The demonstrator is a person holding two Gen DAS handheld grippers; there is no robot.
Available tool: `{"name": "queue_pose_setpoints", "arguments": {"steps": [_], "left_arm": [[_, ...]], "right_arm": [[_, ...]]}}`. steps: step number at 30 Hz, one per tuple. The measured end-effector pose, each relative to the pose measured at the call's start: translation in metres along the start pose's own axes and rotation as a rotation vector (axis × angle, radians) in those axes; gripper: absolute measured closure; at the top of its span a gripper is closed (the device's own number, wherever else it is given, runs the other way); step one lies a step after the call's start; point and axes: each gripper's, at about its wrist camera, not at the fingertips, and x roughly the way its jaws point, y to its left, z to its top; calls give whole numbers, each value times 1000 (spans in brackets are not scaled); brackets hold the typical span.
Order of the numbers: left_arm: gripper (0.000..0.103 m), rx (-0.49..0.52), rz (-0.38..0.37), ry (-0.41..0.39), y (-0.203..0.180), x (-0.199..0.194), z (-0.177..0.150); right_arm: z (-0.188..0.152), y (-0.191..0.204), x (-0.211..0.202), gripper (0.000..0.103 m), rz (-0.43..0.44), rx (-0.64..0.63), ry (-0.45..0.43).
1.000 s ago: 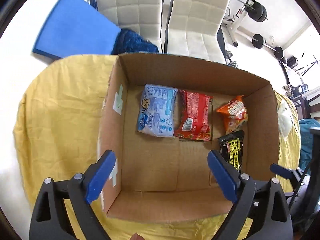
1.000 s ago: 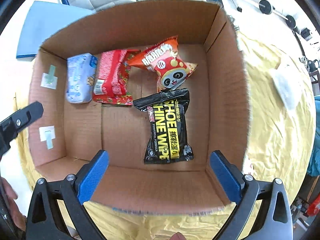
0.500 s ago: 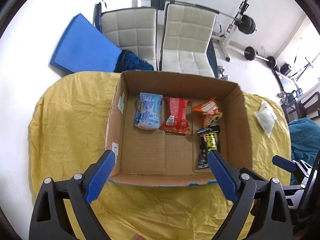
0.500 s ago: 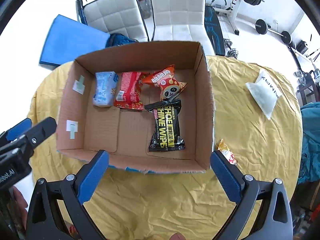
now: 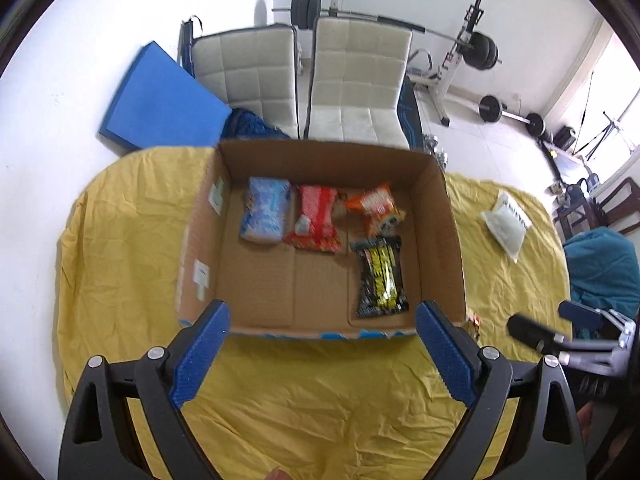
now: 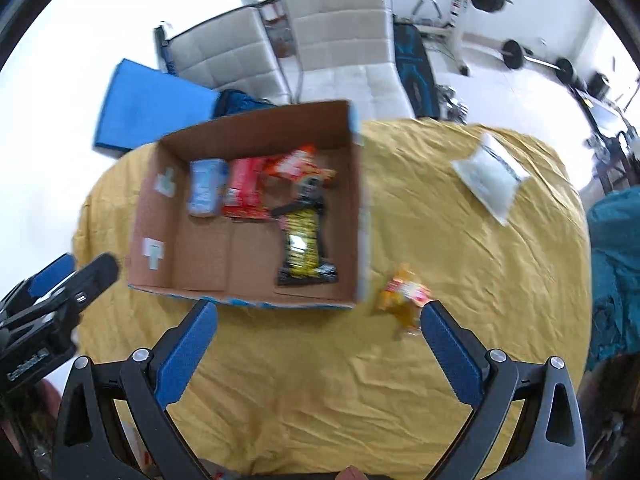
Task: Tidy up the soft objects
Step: 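Grasp yellow GUOBA chip bag with left tool while right tool grasps white ONMAX pouch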
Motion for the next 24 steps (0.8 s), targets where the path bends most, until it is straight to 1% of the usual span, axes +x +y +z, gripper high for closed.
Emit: {"name": "queue_pose_setpoints", "arguments": {"steps": [5, 6, 10, 11, 13, 16, 18, 21, 24], "left_arm": [[8, -3, -32, 112, -46, 38, -24], [8, -6, -38, 130, -56, 45, -28], [8, -10, -69, 222, -106, 79, -43], [8, -10, -80, 251, -117, 88, -45], [8, -24, -119, 302, -139, 106, -47], [8, -58, -144, 365, -165, 132, -49], [8, -69, -140, 373, -180, 144, -47], [8, -54, -99, 372, -201, 164, -42], [9, -51, -64, 414, -216, 192, -41]], "right_arm": [[-14, -74, 31, 0, -89, 74, 80], [-19, -94, 40, 0, -107, 98, 104], [-39, -158, 61, 0, -126, 195, 163], [-45, -177, 64, 0, -130, 224, 169], [-53, -202, 67, 0, -136, 264, 177], [-61, -239, 72, 0, -133, 313, 187], [-64, -263, 77, 0, -134, 337, 191], [-68, -289, 85, 0, -133, 360, 192], [-70, -307, 92, 0, -130, 360, 200]]}}
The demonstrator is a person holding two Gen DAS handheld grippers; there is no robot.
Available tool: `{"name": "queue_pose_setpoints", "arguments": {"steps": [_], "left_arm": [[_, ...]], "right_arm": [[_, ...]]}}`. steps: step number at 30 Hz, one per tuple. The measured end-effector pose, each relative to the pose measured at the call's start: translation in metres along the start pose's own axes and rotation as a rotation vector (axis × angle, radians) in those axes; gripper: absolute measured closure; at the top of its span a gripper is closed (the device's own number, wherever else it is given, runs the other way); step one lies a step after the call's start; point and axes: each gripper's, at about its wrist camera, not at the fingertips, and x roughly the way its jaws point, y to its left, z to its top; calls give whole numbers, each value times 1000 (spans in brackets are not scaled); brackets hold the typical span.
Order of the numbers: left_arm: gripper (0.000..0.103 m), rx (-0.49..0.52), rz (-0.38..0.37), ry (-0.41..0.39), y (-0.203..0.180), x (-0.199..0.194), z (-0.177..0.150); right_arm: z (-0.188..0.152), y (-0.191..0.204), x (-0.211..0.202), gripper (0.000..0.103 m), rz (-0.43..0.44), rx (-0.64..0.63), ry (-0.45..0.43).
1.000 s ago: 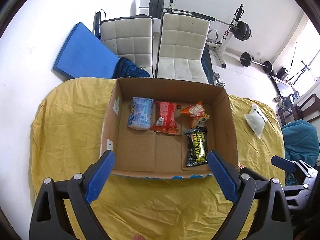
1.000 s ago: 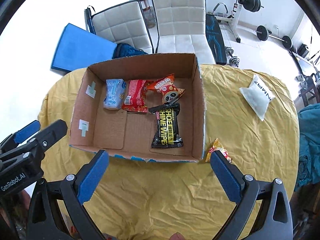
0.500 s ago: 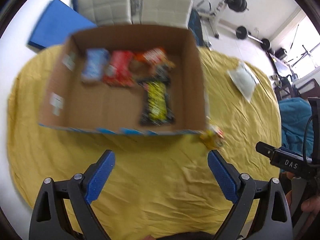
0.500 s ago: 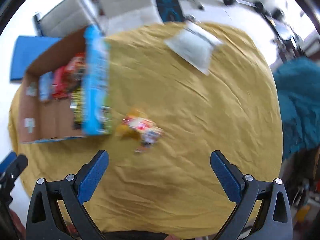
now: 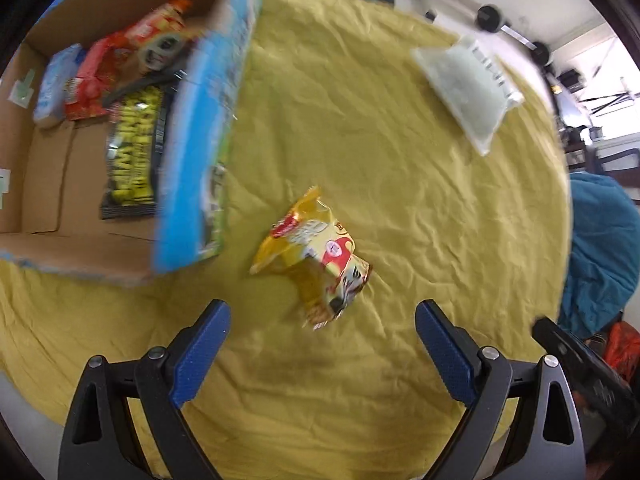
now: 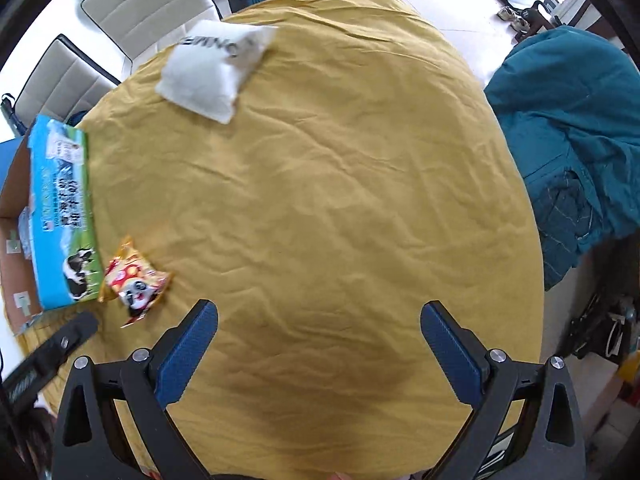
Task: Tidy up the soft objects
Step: 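Grasp yellow GUOBA chip bag with left tool while right tool grasps white ONMAX pouch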
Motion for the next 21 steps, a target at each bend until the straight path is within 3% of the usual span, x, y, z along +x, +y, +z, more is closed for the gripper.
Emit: {"name": "queue_pose_setpoints", "arguments": {"steps": [2, 7, 10, 11, 16, 21], "left_arm": [[16, -12, 33, 24, -5, 16, 7], [21, -47, 97, 68, -10, 47, 21], [46, -69, 119, 73, -10, 57, 27], [61, -71, 117, 75, -9, 59, 28], [62, -57, 107, 38, -19, 57, 21], [62, -21, 83, 5, -48, 52, 22]], "right_arm": [[2, -6, 6, 0, 7, -5, 10], [11, -15, 22, 0, 21, -24, 35], [20, -18, 27, 0, 32, -37, 42], [25, -18, 28, 0, 38, -41, 45], [64, -11, 25, 0, 116, -37, 64], [124, 17, 22, 0, 233, -9, 77]]}}
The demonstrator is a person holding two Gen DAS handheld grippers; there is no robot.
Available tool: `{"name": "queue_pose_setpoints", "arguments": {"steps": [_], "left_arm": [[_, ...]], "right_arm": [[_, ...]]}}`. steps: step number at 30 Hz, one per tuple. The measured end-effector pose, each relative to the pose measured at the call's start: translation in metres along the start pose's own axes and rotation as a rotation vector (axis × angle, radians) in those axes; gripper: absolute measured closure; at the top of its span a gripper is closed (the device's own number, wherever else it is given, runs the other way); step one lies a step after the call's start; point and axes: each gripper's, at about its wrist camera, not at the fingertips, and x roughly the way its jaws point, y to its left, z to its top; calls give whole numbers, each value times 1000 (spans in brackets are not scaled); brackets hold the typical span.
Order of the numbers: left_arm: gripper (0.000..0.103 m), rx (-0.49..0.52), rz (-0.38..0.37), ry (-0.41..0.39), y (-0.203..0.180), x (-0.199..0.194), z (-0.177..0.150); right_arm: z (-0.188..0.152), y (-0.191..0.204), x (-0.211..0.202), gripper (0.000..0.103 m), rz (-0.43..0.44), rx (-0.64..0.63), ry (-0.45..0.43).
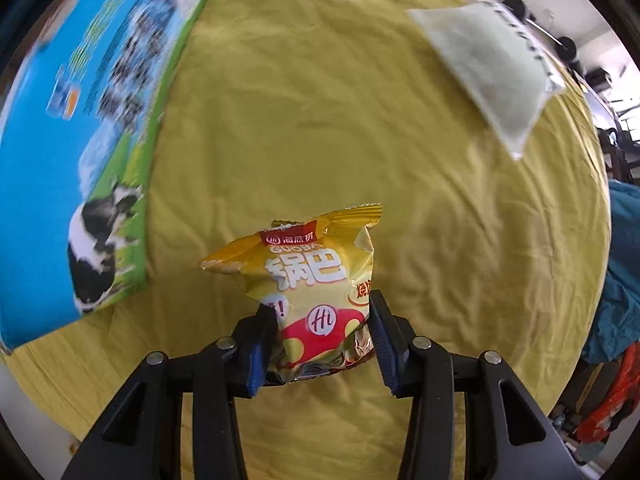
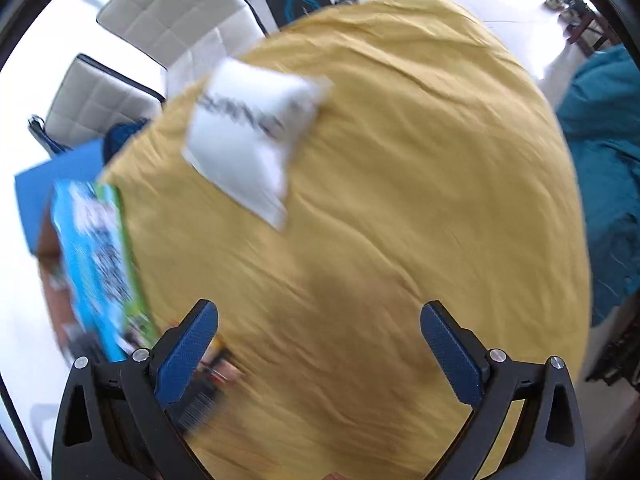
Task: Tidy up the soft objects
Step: 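Grasp yellow GUOBA chip bag with left tool while right tool grasps white ONMAX pouch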
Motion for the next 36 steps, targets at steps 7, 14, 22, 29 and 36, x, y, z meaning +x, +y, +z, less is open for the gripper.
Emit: {"name": "queue_pose_setpoints", "arguments": {"steps": [7, 14, 22, 29, 36], "left_arm": [[62, -48, 20, -13, 0, 3, 43], [62, -39, 62, -37, 7, 6, 83], [62, 24, 58, -19, 5, 5, 105], [62, 130, 14, 9, -8, 9, 65], [58, 173, -52, 36, -11, 16, 52]], "right_arm": [[82, 35, 22, 0, 66, 165, 28], [131, 51, 70, 0, 14, 270, 114], [132, 49, 100, 27, -73, 62, 260], [67, 41, 89, 27, -329, -401, 365], [26, 9, 78, 3, -356, -380, 260]]}}
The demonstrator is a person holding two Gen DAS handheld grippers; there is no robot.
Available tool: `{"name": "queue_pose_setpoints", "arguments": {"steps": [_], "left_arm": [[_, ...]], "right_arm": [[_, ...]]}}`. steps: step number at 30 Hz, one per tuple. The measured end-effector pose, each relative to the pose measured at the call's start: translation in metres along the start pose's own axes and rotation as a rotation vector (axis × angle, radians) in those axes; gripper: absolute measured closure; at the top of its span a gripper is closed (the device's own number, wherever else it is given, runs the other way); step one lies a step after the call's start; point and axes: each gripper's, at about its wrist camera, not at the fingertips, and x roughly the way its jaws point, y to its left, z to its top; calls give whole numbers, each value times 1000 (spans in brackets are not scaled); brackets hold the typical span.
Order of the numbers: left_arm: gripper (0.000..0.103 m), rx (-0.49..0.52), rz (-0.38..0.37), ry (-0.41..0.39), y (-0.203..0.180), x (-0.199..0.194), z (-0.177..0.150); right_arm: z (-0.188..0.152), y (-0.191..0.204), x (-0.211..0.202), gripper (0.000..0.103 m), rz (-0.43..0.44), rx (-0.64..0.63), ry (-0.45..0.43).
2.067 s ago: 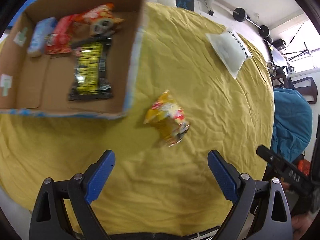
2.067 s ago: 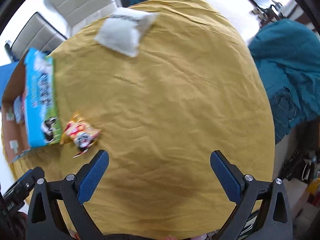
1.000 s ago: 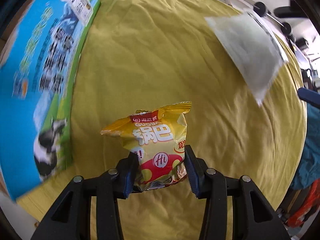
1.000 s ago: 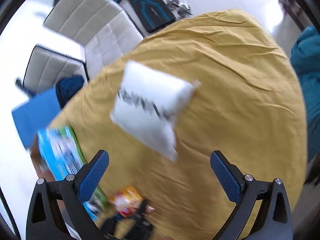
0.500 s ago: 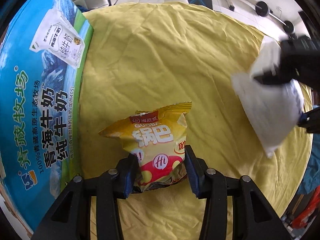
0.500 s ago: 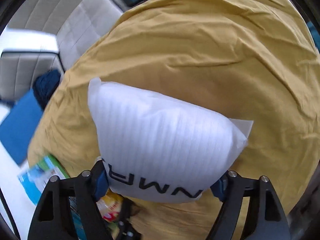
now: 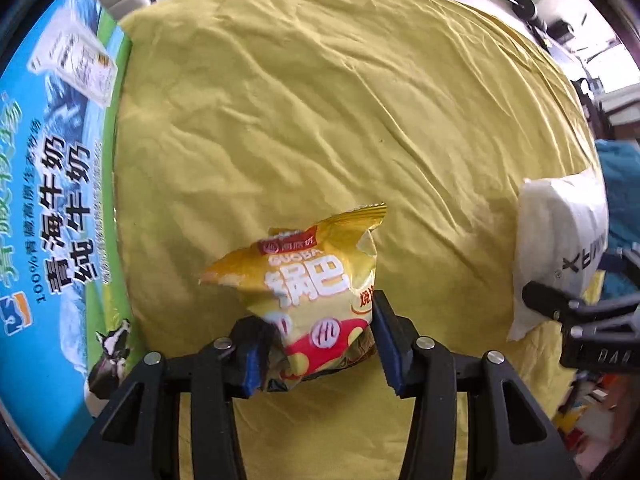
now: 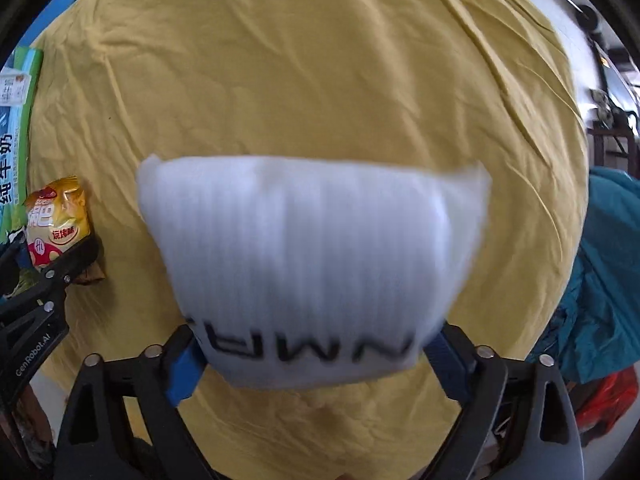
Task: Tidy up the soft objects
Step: 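Grasp yellow GUOBA chip bag with left tool while right tool grasps white ONMAX pouch, then carry yellow bag with left tool while right tool carries white pouch into box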
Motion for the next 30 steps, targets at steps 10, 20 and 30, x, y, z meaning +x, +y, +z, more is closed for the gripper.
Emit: {"name": "queue_pose_setpoints", "arguments": {"steps": [10, 20, 30], "left_arm": [[52, -117, -94, 26, 15, 7, 24], [63, -109, -4, -44, 5, -3, 6], [64, -27, 72, -118, -17, -44, -28]], "right_arm": [[-25, -48, -22, 0, 159, 240, -102], [-21, -94, -22, 7, 209, 331, -119], [-55, -44, -33, 25, 144, 290, -176]]}}
